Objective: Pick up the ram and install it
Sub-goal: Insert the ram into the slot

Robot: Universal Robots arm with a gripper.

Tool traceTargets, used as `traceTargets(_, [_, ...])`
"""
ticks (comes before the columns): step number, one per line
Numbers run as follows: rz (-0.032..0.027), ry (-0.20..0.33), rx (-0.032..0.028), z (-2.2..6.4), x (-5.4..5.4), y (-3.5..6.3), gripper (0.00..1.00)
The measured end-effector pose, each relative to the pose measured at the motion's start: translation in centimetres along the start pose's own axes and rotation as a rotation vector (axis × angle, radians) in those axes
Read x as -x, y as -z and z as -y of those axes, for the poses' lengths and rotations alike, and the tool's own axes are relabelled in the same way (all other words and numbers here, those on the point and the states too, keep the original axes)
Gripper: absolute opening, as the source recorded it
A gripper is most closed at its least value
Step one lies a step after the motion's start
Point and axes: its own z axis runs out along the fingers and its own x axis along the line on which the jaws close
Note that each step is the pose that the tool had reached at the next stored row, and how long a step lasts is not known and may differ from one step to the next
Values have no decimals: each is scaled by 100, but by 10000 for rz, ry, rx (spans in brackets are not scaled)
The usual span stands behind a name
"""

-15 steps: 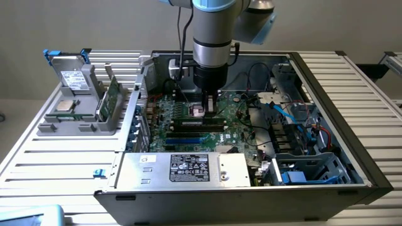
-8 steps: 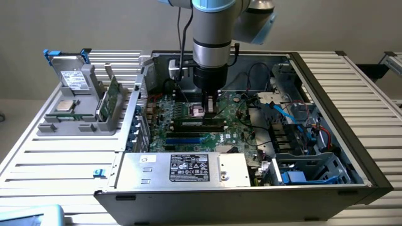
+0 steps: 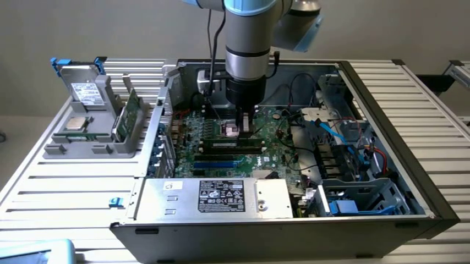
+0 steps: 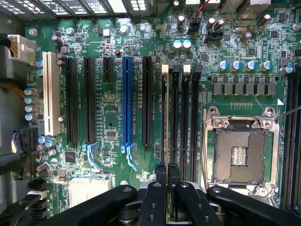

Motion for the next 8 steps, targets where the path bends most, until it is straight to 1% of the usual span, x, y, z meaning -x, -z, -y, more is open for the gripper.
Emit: traceTargets(8, [0,0,-9,-5,-4,-16,13])
